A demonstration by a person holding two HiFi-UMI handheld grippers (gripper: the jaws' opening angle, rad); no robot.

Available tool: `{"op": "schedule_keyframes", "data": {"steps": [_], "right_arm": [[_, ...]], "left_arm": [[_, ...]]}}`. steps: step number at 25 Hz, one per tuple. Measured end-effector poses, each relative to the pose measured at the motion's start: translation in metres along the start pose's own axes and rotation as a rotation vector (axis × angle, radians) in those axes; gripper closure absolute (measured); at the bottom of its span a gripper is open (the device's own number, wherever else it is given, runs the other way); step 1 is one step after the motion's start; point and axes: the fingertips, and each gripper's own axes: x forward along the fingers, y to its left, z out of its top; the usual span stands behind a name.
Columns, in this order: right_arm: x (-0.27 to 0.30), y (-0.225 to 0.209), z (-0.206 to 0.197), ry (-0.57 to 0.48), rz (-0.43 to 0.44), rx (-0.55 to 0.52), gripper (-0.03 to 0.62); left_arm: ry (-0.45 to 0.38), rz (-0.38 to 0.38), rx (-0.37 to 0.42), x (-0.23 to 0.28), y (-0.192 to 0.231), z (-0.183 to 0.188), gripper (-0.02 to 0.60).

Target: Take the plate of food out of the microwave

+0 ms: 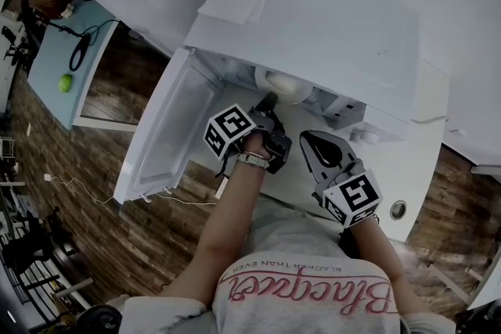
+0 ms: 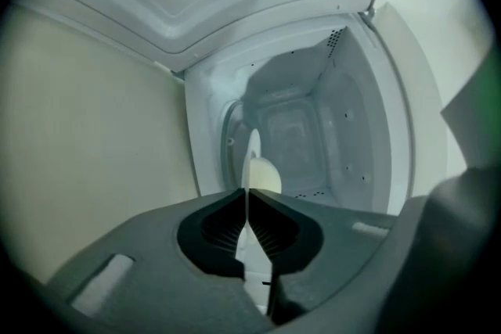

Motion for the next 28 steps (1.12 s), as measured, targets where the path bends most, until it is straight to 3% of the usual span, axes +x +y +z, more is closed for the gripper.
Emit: {"op": "schedule_keyframes", "data": {"steps": [13,28], "right_arm": [[-0.018,0.013,-0.005,0.013,0.029,-0.027,0.588],[-0.044,0.038,-0.003,-0.008,0.094,-0.066,0.588]], "left_arm": [[-0.059,-0.187,-0.036,-0.013,0.0,-0.015,0.566],[-0.098,-0.238,-0.076,-0.057,-0.008,-0.038,0.565]]}}
